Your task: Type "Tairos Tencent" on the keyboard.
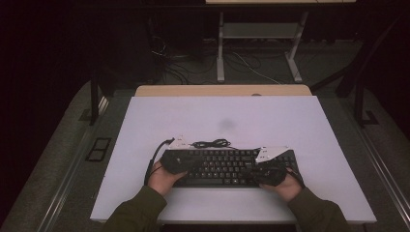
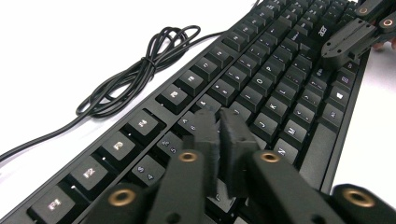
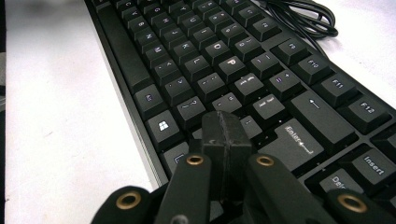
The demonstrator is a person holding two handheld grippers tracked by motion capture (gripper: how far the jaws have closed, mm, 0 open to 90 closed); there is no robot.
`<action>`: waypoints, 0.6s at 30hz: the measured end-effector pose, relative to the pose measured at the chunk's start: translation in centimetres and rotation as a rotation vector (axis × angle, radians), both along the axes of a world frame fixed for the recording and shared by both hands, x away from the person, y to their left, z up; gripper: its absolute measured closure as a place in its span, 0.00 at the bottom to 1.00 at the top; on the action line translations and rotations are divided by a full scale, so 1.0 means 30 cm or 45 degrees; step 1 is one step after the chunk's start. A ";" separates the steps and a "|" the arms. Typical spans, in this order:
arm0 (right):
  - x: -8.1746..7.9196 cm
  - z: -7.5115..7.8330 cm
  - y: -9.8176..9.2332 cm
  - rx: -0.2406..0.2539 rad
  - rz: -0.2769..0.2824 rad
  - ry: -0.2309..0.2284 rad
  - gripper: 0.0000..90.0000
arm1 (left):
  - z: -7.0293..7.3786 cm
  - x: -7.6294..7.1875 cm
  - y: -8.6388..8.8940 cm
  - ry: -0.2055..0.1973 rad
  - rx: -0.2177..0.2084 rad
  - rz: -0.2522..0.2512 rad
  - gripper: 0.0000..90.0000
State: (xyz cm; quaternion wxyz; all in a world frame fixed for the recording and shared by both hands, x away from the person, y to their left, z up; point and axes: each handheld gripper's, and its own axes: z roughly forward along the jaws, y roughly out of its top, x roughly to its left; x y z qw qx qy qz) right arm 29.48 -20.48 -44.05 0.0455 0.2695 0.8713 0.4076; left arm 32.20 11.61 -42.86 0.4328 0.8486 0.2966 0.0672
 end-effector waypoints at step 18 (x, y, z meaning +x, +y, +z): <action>0.001 0.000 -0.001 0.002 0.001 0.003 0.99 | 0.008 -0.052 0.077 -0.028 -0.043 -0.006 0.45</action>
